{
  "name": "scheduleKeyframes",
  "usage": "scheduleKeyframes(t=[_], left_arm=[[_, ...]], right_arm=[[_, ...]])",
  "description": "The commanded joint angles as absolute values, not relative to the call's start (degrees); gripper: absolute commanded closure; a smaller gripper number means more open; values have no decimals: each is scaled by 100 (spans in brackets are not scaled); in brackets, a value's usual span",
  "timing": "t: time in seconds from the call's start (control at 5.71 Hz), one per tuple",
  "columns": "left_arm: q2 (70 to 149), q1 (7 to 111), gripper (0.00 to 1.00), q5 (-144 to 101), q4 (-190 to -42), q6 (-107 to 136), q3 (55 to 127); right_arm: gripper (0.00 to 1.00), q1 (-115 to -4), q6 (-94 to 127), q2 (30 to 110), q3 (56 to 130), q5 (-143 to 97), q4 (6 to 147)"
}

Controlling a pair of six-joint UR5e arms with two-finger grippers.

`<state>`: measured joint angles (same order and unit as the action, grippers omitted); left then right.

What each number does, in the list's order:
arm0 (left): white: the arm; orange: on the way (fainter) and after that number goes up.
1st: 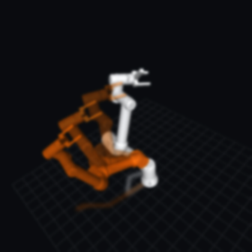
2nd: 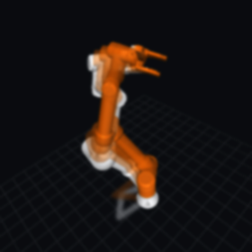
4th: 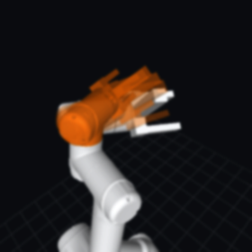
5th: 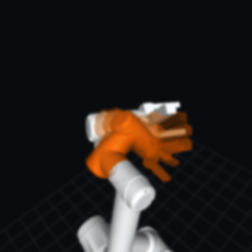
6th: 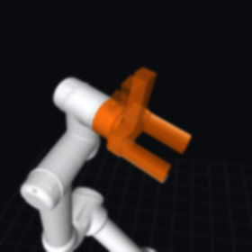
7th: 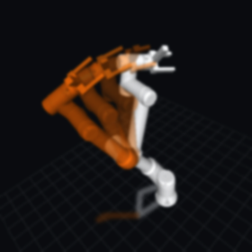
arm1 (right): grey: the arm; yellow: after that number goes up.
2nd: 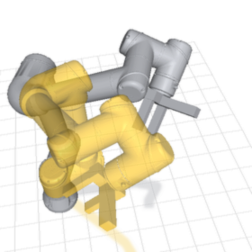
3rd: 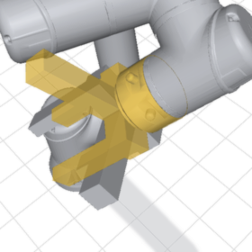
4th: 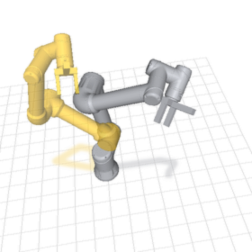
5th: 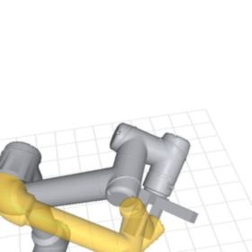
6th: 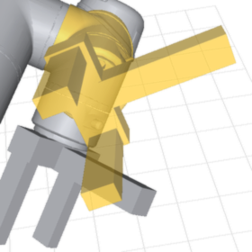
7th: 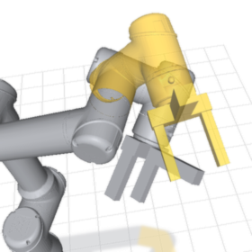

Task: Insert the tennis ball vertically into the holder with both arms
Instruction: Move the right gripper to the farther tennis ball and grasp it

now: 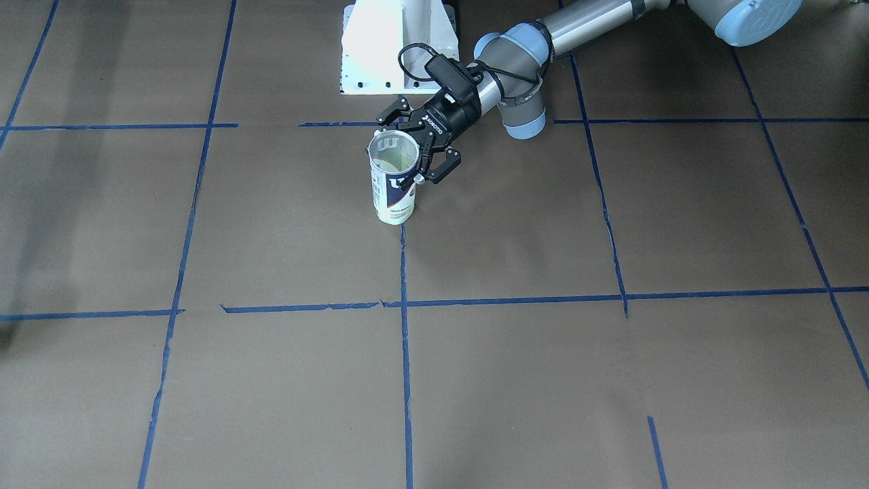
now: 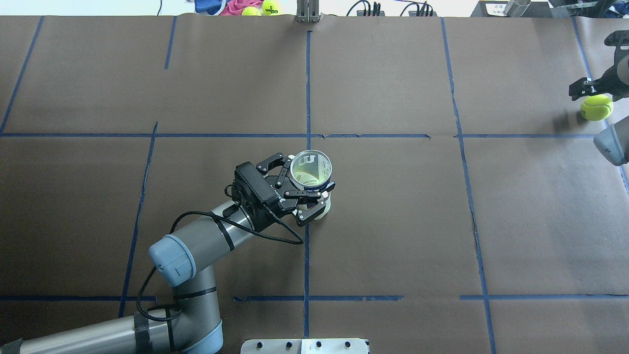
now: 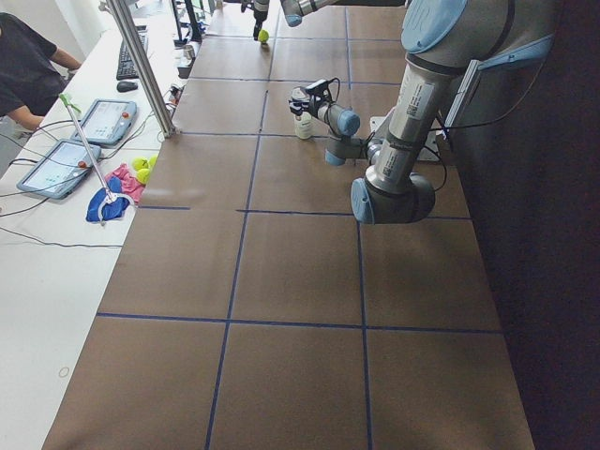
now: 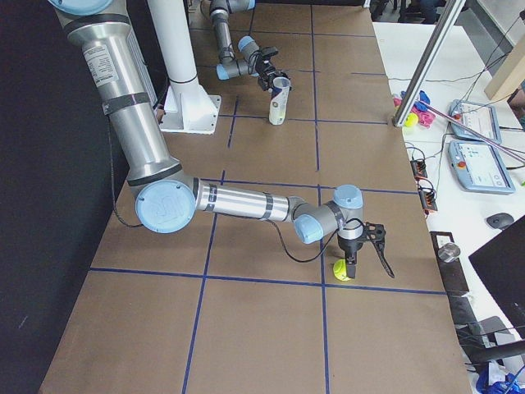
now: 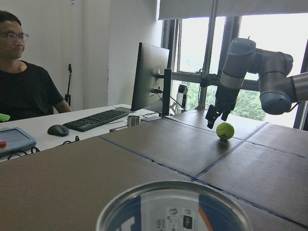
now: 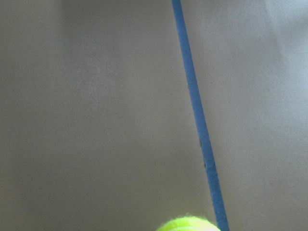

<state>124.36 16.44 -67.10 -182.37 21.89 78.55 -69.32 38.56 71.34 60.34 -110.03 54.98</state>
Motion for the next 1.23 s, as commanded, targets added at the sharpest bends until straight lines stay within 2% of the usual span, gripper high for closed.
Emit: scheduleKeyframes(t=[0.0, 0.18, 0.35, 0.53, 0.7, 1.05], left_arm=[[12437, 1644, 13, -6715, -18237, 2188, 7857], [12437, 1644, 13, -6715, -18237, 2188, 7857], [12437, 1644, 13, -6715, -18237, 2188, 7857], [12445, 1644, 13, -6706, -18237, 2188, 7857], [12445, 1644, 13, -6715, -18237, 2188, 7857], [12437, 1644, 13, -6706, -18237, 2188, 7857]], right_arm=[[2, -6812, 3667, 7224, 6029, -10890, 5554], [22, -6812, 3587, 7242, 6029, -10881, 5546], [58, -6812, 3586, 7260, 6038, -10846, 5528], [99, -6820, 3603, 7234, 6064, -10881, 5537], [100, -6838, 3734, 7164, 6430, -10968, 5624], [100, -6803, 4374, 7154, 8767, -11894, 7611]])
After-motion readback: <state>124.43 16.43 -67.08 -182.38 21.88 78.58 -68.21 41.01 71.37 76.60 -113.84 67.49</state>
